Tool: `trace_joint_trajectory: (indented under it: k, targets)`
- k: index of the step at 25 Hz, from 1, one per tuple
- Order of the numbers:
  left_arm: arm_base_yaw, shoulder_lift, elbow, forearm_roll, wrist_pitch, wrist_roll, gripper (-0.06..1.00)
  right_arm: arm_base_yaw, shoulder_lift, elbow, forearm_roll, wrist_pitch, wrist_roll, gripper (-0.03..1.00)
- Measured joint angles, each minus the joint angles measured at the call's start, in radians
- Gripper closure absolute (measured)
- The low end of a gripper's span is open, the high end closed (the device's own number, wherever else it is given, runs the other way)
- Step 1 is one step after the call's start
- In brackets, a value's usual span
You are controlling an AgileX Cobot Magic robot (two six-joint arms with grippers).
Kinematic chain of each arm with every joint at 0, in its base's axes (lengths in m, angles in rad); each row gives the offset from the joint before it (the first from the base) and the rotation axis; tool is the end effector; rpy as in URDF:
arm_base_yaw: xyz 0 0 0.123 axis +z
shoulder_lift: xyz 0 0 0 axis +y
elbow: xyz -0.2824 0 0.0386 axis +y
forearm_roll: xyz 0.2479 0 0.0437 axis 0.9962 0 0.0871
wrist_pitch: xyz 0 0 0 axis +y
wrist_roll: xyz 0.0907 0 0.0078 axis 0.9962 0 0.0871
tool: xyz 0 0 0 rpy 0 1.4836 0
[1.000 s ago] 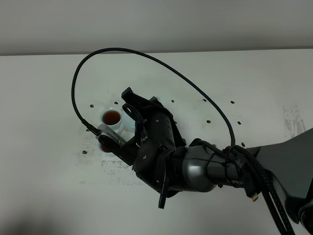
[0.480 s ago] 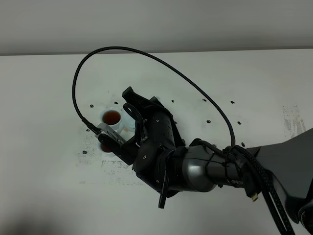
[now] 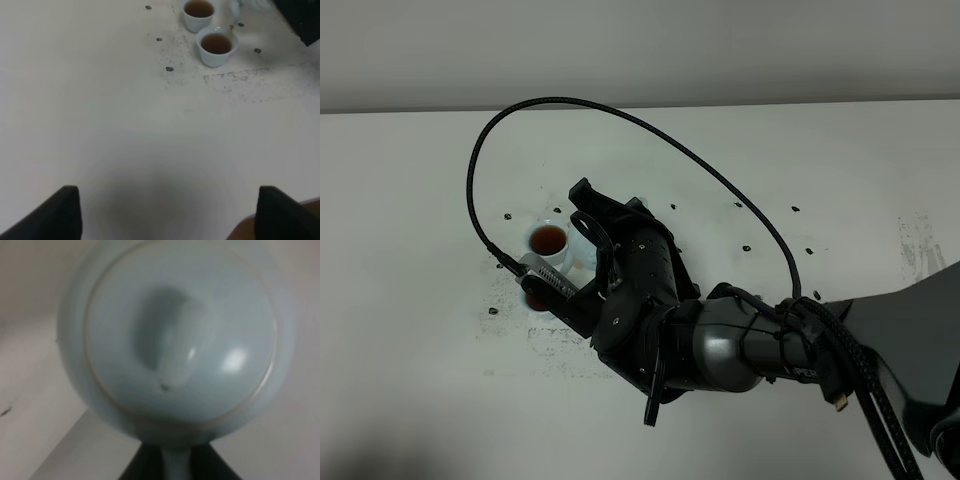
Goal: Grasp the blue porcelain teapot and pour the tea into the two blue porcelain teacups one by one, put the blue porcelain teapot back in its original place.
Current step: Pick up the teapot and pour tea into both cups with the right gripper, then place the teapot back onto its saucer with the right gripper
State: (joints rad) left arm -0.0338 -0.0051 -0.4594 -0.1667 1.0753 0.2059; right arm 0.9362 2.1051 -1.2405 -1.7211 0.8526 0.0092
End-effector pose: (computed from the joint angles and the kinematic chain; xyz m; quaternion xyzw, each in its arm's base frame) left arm -0.0028 -0.0132 0.2656 0.1055 0.8565 -0.0401 0.5036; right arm 0.3042 0.2988 0.1515 -0.7526 0.3525 -0.5037 0.2359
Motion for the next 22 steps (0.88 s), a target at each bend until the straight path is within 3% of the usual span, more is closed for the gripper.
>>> trace_joint_trajectory:
  k: [9,22]
  targets:
    - [0.000,0.000,0.000,0.000,0.000,0.001,0.27,0.000,0.000,-0.001,0.011,-0.017,-0.009,0.93]
    - [0.000,0.000,0.000,0.000,0.000,0.001,0.27,-0.015,-0.104,-0.107,0.336,-0.024,-0.009,0.93]
